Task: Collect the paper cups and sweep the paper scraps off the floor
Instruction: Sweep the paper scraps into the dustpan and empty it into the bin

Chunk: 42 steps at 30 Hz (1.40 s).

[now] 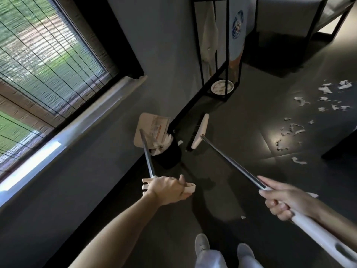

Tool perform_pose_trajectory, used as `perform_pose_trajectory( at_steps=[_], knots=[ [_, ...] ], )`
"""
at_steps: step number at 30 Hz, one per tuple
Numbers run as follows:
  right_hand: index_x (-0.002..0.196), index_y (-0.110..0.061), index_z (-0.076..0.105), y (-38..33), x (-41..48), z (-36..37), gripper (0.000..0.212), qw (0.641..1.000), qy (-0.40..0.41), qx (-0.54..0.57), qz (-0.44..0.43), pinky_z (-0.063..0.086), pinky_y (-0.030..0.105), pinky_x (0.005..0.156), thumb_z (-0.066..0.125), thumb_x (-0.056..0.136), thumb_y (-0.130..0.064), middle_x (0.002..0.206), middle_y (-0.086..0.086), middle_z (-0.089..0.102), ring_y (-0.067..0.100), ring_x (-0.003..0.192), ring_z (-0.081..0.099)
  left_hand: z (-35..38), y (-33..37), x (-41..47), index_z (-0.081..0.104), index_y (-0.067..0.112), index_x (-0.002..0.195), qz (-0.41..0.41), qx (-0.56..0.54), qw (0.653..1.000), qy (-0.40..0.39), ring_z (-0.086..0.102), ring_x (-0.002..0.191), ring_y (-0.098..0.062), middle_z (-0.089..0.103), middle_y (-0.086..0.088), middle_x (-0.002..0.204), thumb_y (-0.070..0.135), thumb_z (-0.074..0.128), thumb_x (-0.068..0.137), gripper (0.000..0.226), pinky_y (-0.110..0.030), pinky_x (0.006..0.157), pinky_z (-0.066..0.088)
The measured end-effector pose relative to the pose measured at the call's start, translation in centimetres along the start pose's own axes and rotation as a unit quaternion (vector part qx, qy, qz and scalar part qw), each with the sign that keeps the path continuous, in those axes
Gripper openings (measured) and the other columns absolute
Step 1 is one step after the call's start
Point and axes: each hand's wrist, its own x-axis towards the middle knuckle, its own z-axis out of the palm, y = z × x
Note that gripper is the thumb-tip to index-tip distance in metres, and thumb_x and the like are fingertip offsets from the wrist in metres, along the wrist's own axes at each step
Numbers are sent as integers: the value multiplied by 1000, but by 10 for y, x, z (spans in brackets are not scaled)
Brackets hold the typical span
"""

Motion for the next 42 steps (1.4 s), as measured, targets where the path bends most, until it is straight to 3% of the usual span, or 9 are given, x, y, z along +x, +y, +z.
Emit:
perform_pose_trajectory(
  at_steps=[9, 14, 21, 27, 30, 34, 37, 40, 42],
  knots=[
    [149, -28, 27, -1, -4, -2, 63, 1000, -11, -8, -14, 24, 11, 27, 46, 95, 0, 52, 4, 36, 4, 30, 30, -6, 4, -39, 31, 8, 145, 0, 46, 998, 47, 70, 85, -31, 70, -9, 101, 65, 0, 84, 89, -38, 70, 50],
    [147, -29, 31, 13, -7, -10, 63, 1000, -12, -6, -8, 26, 13, 26, 49, 93, -1, 53, 5, 37, 5, 33, 31, 28, 50, -21, 36, 10, 135, 0, -81, 993, -84, 67, 93, -34, 69, -10, 102, 67, 25, 90, 73, -47, 77, 47],
    [149, -28, 26, 24, -4, -14, 66, 1000, 11, 8, -6, 25, 14, 25, 47, 94, 2, 51, 5, 36, 5, 31, 32, -32, -9, -3, 33, 19, 140, -109, -92, 990, 17, 66, 99, -32, 66, -8, 115, 63, 33, 92, 66, -38, 71, 50],
    [151, -26, 22, 7, -3, -28, 66, 999, 14, 22, -25, 26, 12, 26, 45, 95, 2, 52, 4, 37, 4, 30, 32, -148, -83, -33, 50, 25, 132, -253, -320, 898, 169, 64, 91, -32, 66, -12, 104, 69, 44, 82, 66, -37, 74, 54],
    [151, -26, 23, -2, -7, -40, 66, 999, 11, 27, -33, 27, 14, 25, 46, 95, 1, 55, 5, 36, 3, 32, 33, -191, -92, -44, 48, 31, 135, -236, -388, 837, 306, 64, 69, -15, 64, -3, 91, 60, 43, 92, 52, -23, 55, 49],
    [150, -28, 22, -14, -17, -63, 65, 998, 20, 35, -44, 27, 12, 26, 46, 96, 0, 52, 3, 38, 3, 31, 33, -207, -75, -39, 32, 49, 142, -209, -500, 737, 405, 67, 91, -13, 62, -10, 124, 48, 53, 92, 54, -14, 54, 48],
    [150, -28, 22, -23, -22, -85, 66, 997, 30, 35, -53, 28, 13, 27, 47, 96, 0, 51, 2, 39, 3, 32, 33, -192, -63, -5, 37, 41, 143, -229, -502, 719, 423, 63, 84, 9, 51, 10, 132, 21, 62, 90, 62, -9, 65, 48],
    [150, -28, 24, -34, -20, -106, 68, 996, 42, 53, -55, 28, 13, 27, 48, 94, 1, 52, 4, 38, 4, 31, 34, -172, -40, 45, 40, 46, 140, -259, -528, 721, 367, 64, 102, -12, 58, 6, 130, 19, 58, 91, 59, -21, 84, 51],
    [149, -27, 27, -43, -15, -120, 71, 995, 39, 72, -51, 30, 14, 26, 51, 90, 2, 52, 5, 39, 5, 31, 35, -161, -17, 83, 42, 41, 141, -224, -569, 714, 341, 52, 122, -7, 51, 11, 136, 16, 54, 95, 54, -4, 90, 40]
  ],
)
